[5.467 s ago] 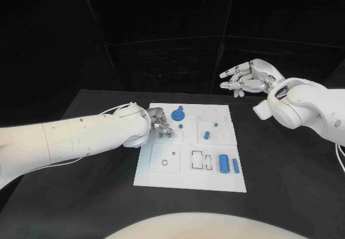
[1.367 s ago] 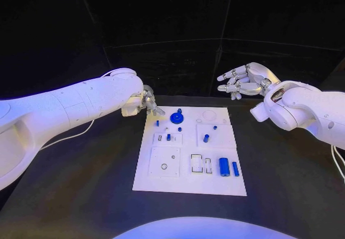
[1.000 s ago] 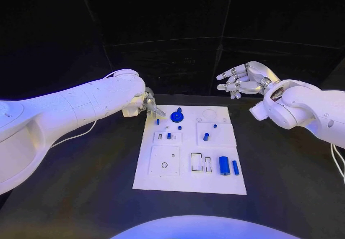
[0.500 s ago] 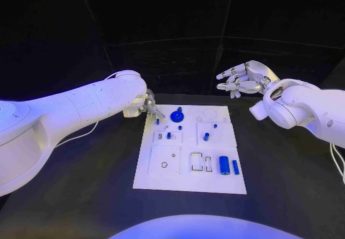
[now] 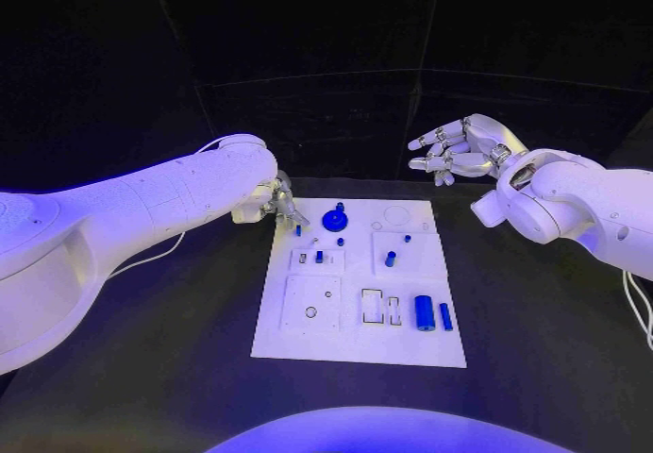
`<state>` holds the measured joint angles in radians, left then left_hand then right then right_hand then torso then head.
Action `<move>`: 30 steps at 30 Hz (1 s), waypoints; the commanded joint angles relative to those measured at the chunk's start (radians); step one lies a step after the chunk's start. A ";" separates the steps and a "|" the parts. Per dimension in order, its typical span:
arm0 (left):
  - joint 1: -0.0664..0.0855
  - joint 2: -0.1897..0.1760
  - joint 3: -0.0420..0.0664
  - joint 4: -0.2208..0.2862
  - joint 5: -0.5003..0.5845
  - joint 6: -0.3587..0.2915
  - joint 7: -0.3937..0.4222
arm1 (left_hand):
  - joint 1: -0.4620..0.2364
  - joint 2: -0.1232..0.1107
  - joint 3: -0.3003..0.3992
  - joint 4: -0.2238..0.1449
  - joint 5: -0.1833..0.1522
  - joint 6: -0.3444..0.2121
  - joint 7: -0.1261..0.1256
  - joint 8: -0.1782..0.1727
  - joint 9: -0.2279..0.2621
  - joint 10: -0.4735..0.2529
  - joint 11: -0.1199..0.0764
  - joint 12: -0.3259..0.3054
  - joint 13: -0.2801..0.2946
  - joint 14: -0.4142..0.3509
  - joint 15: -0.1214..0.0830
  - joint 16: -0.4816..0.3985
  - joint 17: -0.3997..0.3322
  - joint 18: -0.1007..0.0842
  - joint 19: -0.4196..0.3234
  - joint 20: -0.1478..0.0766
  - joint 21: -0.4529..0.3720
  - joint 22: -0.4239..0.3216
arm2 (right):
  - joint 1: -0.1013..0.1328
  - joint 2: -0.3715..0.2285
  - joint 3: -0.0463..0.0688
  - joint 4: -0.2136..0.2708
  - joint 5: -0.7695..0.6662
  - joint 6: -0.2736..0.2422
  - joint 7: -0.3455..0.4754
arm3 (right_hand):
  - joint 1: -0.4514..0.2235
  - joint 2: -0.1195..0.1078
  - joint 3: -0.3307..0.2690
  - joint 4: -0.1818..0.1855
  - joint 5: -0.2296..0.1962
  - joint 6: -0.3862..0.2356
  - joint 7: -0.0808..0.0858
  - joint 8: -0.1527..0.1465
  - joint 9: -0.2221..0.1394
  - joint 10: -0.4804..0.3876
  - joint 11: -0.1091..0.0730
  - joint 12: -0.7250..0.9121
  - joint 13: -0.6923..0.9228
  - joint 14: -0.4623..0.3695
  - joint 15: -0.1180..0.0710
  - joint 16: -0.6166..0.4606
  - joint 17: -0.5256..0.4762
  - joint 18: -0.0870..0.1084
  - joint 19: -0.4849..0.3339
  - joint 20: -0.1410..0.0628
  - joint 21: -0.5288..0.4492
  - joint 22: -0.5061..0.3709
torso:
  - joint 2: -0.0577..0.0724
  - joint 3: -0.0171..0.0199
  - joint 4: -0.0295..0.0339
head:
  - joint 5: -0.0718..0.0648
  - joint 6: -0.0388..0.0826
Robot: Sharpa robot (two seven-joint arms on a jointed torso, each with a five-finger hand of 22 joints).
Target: Assemble the parts on the task board
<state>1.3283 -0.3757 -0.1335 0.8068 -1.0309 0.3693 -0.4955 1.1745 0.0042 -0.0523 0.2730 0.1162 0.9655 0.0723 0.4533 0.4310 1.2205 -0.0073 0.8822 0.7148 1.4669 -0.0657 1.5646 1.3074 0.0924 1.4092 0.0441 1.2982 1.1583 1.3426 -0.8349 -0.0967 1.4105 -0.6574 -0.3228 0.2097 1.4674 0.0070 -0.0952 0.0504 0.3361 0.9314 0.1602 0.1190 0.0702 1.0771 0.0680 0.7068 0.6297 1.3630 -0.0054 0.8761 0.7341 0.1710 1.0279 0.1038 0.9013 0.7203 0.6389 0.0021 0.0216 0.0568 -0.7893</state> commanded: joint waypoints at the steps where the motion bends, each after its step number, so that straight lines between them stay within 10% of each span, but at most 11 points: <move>1: 0.000 0.003 0.000 -0.004 -0.011 0.016 0.010 | 0.014 0.001 -0.003 -0.003 -0.002 0.007 -0.002 -0.004 -0.001 0.007 0.003 0.003 -0.001 0.104 -0.001 0.006 0.263 -0.008 0.005 0.000 0.006 0.001 | 0.002 0.001 0.001 0.001 0.001 0.006 0.011 | -0.007 0.000 0.000 0.002 0.005 -0.007 -0.002 0.005 -0.001 -0.005 -0.001 0.001 -0.002 0.009 -0.002 -0.004 0.002 0.006 0.008 0.000 -0.004 0.000 | 0.000 0.0002 -0.0005 | 0.001 -0.001; 30: -0.004 0.016 0.001 -0.013 -0.011 0.004 0.036 | 0.122 0.067 0.025 -0.062 0.002 0.019 -0.008 -0.009 -0.009 0.014 -0.002 0.003 -0.008 0.104 -0.004 0.006 0.263 -0.008 0.004 -0.003 0.007 0.005 | 0.002 0.004 0.001 0.003 0.001 0.006 0.012 | -0.006 0.000 0.000 0.002 0.006 -0.007 -0.002 0.005 -0.001 -0.006 -0.001 0.002 -0.003 0.009 -0.002 -0.004 0.003 0.006 0.009 0.000 -0.005 0.000 | 0.000 0.0001 0.0001 | -0.002 -0.005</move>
<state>1.3233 -0.3617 -0.1335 0.7954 -1.0361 0.3724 -0.4766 1.2870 0.0718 -0.0282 0.2175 0.1162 0.9792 0.0660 0.4494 0.4224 1.2262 -0.0087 0.8821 0.7083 1.4669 -0.0657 1.5646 1.3073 0.0923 1.4092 0.0441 1.3015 1.1624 1.3426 -0.8315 -0.0967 1.4111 -0.6575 -0.3216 0.2106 1.4674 0.0070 -0.0952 0.0504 0.3376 0.9315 0.1602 0.1190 0.0702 1.0771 0.0680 0.7068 0.6280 1.3668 -0.0091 0.8761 0.7351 0.1710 1.0279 0.1038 0.9013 0.7204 0.6391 0.0024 0.0216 0.0555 -0.7930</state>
